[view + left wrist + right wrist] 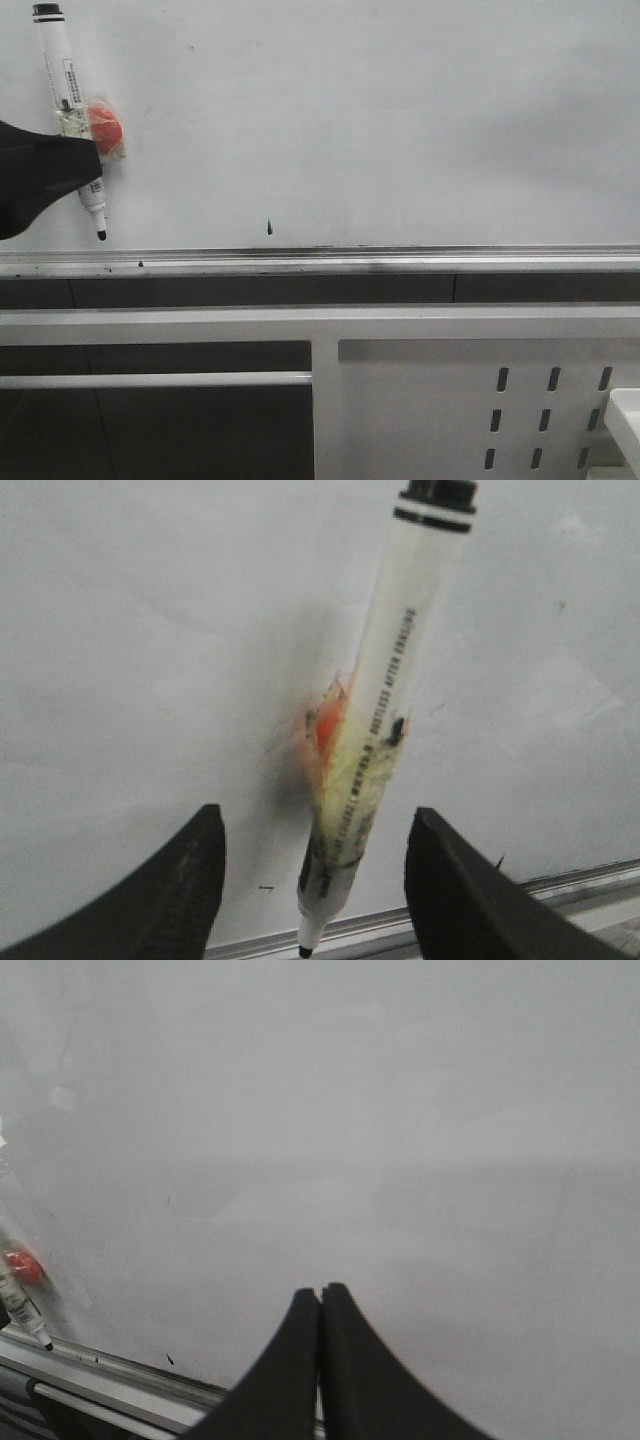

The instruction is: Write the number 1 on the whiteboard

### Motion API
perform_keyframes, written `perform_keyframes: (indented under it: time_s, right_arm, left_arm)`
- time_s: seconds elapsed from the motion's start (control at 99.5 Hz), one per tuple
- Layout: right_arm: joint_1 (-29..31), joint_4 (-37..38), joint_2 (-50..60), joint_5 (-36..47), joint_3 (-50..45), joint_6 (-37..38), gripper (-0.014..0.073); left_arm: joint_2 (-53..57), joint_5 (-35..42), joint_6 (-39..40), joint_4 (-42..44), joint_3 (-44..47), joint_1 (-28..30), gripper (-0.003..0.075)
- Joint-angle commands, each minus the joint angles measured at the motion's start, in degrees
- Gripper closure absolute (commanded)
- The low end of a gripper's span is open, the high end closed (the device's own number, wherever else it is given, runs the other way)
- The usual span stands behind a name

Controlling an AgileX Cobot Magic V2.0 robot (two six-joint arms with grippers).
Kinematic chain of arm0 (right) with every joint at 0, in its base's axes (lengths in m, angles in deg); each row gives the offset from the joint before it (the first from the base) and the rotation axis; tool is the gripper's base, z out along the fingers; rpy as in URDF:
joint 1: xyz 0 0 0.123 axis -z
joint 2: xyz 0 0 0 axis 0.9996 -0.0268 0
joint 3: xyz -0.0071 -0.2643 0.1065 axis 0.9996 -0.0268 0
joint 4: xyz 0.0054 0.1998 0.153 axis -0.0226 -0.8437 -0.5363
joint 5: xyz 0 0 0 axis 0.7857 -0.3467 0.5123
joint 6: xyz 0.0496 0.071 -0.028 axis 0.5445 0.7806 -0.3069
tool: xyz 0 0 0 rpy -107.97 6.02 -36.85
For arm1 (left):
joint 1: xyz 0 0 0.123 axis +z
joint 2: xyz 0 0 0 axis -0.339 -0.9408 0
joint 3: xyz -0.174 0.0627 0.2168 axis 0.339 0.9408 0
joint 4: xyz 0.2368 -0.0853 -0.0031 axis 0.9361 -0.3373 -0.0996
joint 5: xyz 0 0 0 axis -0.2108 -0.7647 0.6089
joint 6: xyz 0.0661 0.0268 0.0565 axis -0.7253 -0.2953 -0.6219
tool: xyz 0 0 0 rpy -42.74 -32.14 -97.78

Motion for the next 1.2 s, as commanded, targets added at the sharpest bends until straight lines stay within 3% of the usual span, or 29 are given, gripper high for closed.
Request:
perform_keyframes:
  time_s: [0.0,0.482,0.552,0.713,0.824,0.974,1.185]
  right_arm:
    - [0.09,0.06,-0.28,3.22,1.42,0.0,0.0643]
    - [0.09,0.06,-0.28,3.22,1.42,0.0,0.0643]
    - [0.09,0.06,-0.28,3.22,1.42,0.0,0.0643]
    - [0.09,0.06,-0.28,3.22,1.42,0.0,0.0643]
    - [0.09,0.06,-0.28,3.22,1.42,0.0,0.0643]
    - [0.09,4.05,-0.28,8.77,1.67,0.0,0.0643]
    - [0.09,4.75,-0.28,9.29,1.77,0.0,0.0643]
  left_arm:
    - [0.21,5.48,-0.1,-0.41,-1.18,0.28,0.0354]
    - [-3.96,7.29,-0.18,1.78,-4.48,0.28,0.0356]
    - [-3.96,7.58,-0.18,1.78,-4.48,0.28,0.0412]
    - [-3.96,7.68,-0.18,2.04,-4.37,0.28,0.0741]
    - [-3.96,7.67,-0.18,3.98,-4.37,0.28,0.074]
    - [-1.73,7.56,1.09,15.63,-4.37,-0.07,0.074]
    - [10.18,-0.42,6.32,20.94,-5.75,-0.88,0.074]
